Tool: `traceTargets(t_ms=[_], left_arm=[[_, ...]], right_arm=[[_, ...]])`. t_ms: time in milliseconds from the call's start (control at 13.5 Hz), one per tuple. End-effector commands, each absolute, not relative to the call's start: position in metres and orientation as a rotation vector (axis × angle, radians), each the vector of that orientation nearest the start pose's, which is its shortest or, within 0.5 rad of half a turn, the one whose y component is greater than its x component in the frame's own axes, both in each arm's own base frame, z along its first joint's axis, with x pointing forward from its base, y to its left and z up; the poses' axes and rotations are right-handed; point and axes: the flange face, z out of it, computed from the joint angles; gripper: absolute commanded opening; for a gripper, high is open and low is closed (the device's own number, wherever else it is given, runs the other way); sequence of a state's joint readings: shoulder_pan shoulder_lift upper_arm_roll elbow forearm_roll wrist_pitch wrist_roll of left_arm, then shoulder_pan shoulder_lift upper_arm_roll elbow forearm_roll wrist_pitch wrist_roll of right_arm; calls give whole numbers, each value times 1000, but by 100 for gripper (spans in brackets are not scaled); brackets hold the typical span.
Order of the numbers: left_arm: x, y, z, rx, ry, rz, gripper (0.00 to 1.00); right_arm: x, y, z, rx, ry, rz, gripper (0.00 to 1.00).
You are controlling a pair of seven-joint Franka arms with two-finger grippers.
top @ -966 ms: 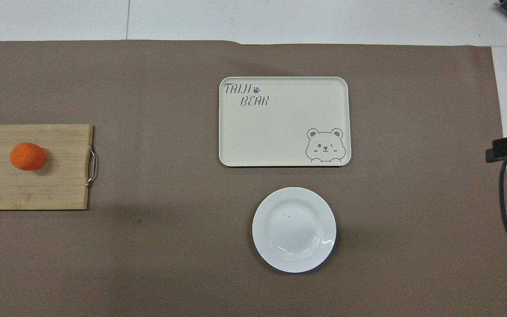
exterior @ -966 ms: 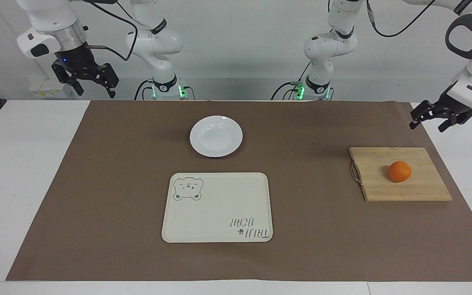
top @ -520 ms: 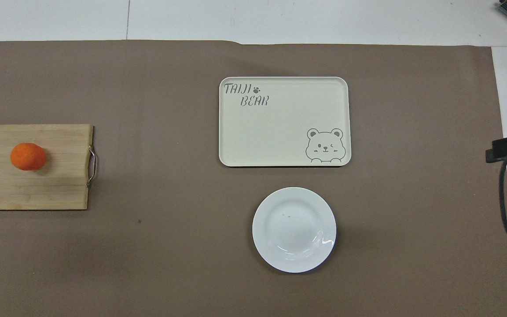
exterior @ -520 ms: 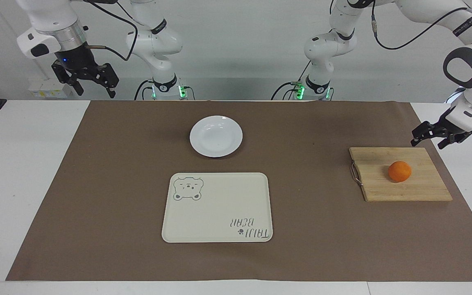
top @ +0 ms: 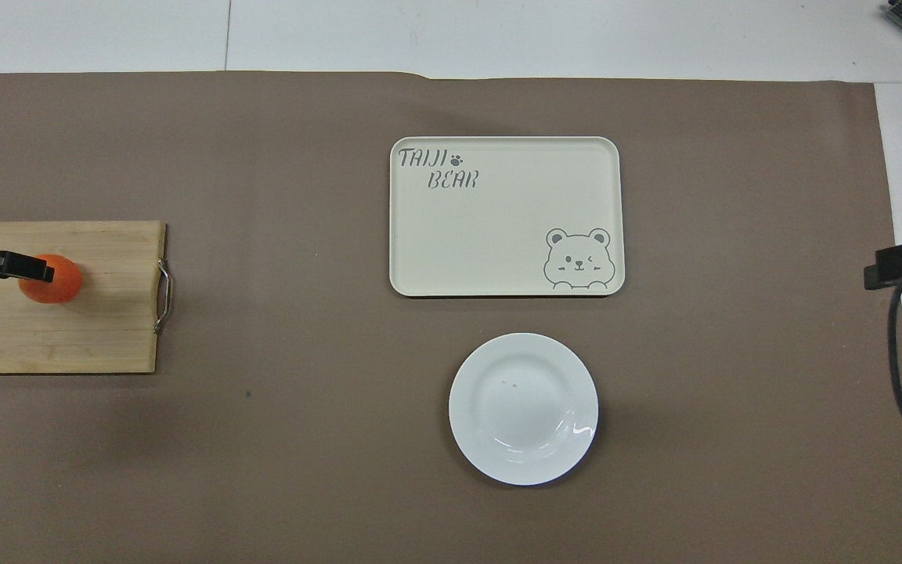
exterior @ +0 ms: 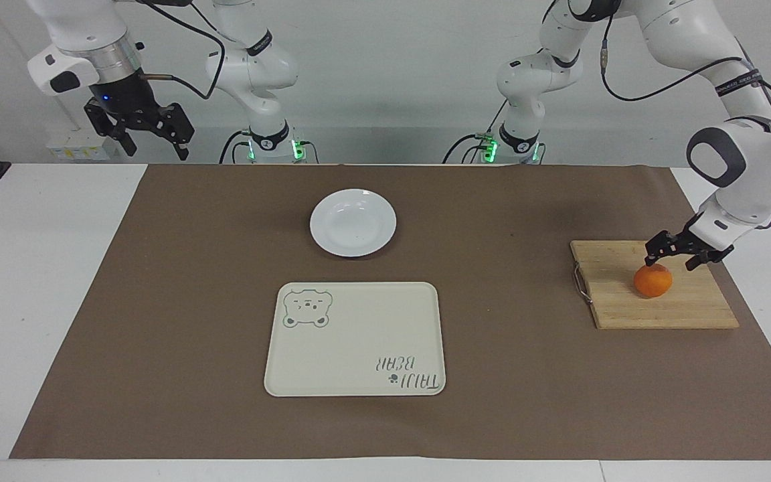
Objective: Place orange and plate with both arms
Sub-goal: 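Grasp the orange on the wooden board with the left gripper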
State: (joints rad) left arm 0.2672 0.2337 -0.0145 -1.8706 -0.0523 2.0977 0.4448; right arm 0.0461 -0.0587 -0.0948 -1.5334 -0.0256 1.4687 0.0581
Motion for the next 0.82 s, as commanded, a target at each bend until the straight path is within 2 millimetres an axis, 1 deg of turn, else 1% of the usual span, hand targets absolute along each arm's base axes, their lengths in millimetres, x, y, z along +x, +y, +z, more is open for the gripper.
traceTargets(t_ms=[0, 74, 149, 223, 371, 446, 520, 594, 669, 743], left_arm=[[593, 151, 365, -3150, 282, -77, 100], [593, 151, 360, -3149, 279, -79, 100], [592, 151, 348, -3153, 283, -61, 100], [590, 152, 341, -3152, 274, -67, 100], [585, 148, 329, -3160, 245, -44, 100], [581, 148, 321, -3158, 246, -46, 92], [581, 148, 321, -3154, 238, -64, 65], [583, 147, 323, -3155, 240, -62, 34], [585, 148, 329, -3153, 241, -73, 17], [588, 147, 341, -3152, 244, -81, 7]], right_arm=[[518, -32, 666, -3145, 181, 8, 100], [518, -32, 666, -3145, 181, 12, 100], [517, -31, 666, -3144, 181, 15, 100], [517, -31, 666, -3144, 181, 20, 100], [515, -31, 664, -3144, 180, 27, 100], [514, -31, 665, -3143, 180, 25, 100], [514, -32, 665, -3143, 183, 25, 100], [514, -31, 665, -3143, 180, 25, 100], [514, -31, 665, -3143, 180, 27, 100], [513, -32, 665, -3143, 183, 27, 100]])
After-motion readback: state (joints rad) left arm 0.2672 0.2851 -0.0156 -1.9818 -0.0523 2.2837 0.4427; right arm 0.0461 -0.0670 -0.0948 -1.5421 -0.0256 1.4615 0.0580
